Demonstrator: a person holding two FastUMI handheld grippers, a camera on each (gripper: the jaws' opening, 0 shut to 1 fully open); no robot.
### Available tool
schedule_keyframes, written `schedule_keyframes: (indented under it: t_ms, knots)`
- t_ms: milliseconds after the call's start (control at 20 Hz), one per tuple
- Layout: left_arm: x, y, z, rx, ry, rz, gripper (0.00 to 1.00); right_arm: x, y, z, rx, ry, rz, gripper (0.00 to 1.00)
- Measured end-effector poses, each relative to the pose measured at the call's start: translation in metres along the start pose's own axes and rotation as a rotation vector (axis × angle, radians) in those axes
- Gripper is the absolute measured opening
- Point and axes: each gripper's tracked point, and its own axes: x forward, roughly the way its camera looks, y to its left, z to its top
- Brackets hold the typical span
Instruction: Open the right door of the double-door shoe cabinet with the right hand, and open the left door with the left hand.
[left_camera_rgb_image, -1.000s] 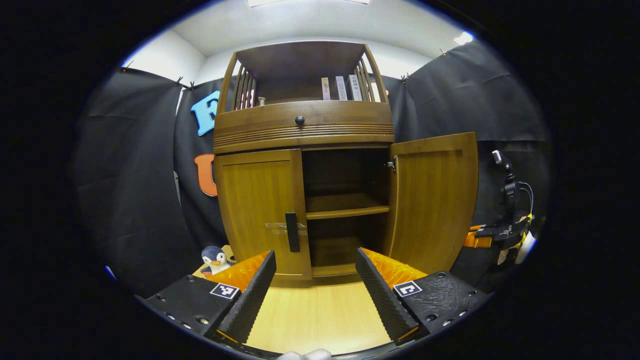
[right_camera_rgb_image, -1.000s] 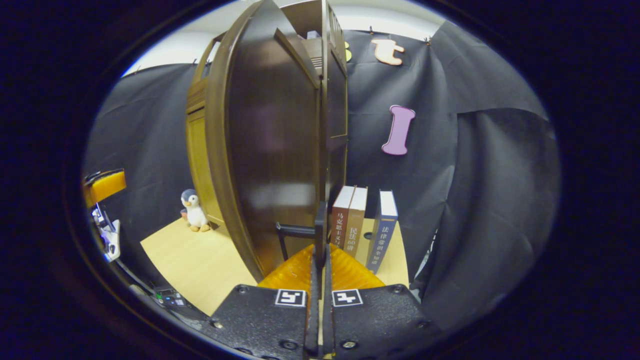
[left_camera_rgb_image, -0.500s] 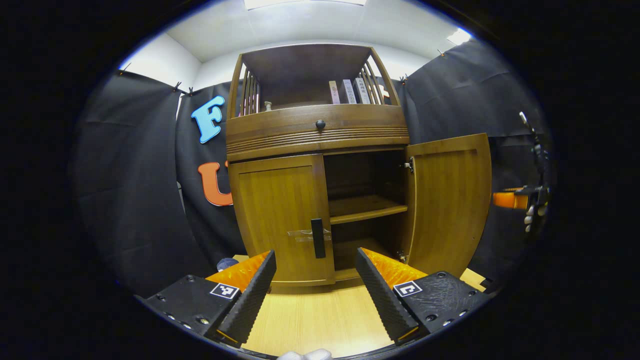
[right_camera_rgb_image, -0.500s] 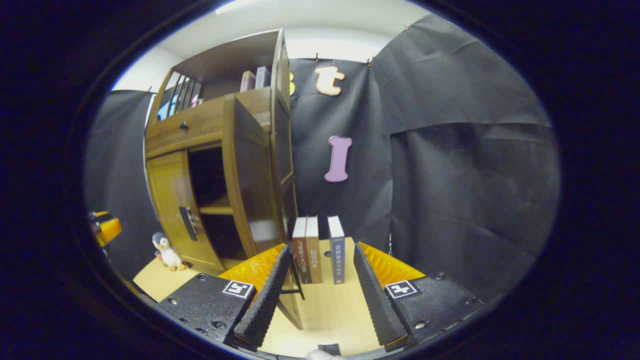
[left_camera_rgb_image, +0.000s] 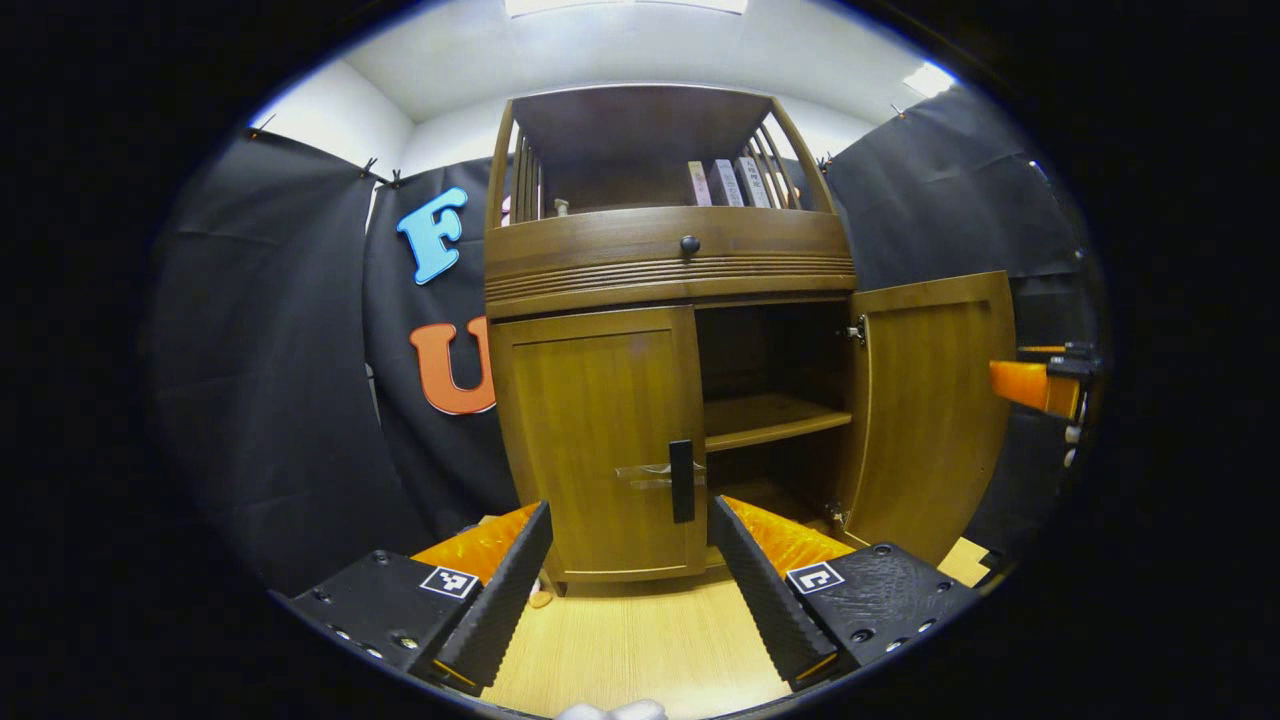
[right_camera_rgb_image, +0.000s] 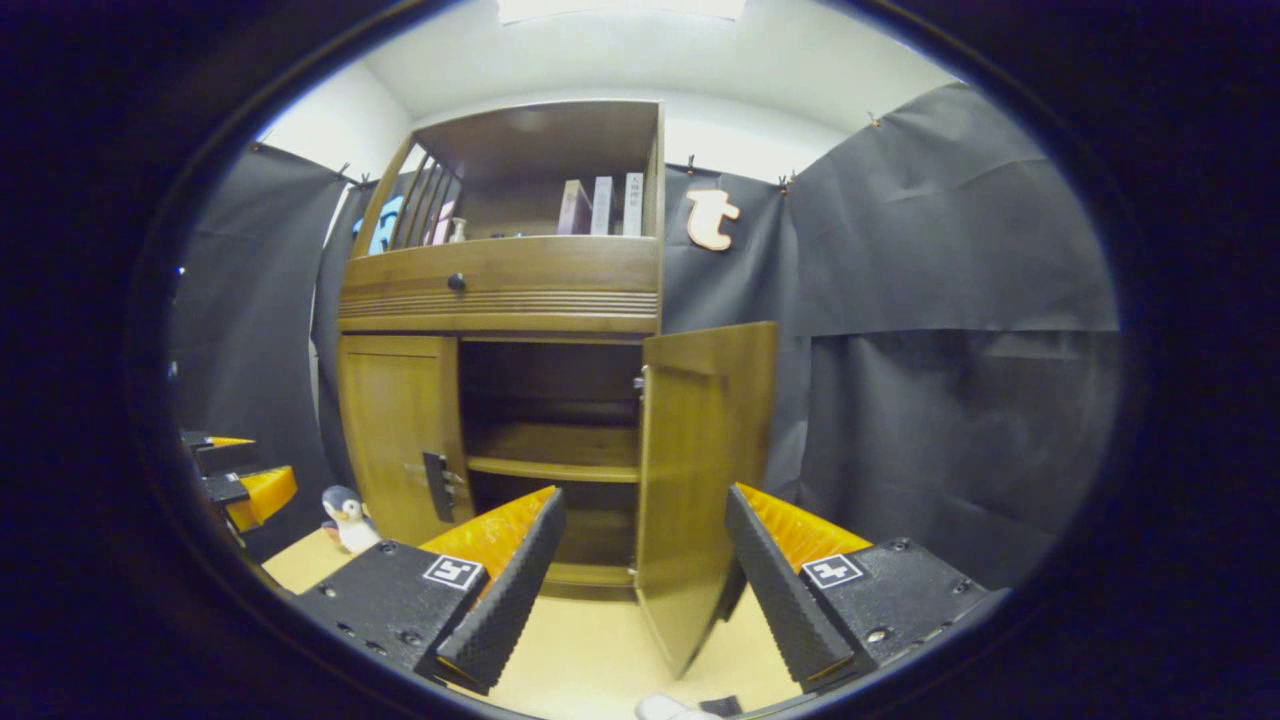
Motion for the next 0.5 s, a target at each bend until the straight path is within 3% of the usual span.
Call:
schedule_keyframes:
  t_ms: [100,250,500]
  knots:
    - [0.01,0.005,-0.003,-0.006,-0.005,0.005,1.0,0.003,0.02,-0.025,0.022,0.04,-0.004,1.0]
    - [0.027,0.005,-0.013,-0.02,0.007,0.003,0.96,0.005,0.05,-0.066,0.034,0.128,0.042,1.0]
    - [0.07,-0.012,-0.018,-0.035,-0.006,-0.032,0.96,0.007,0.042,-0.061,0.029,0.149,0.021,1.0]
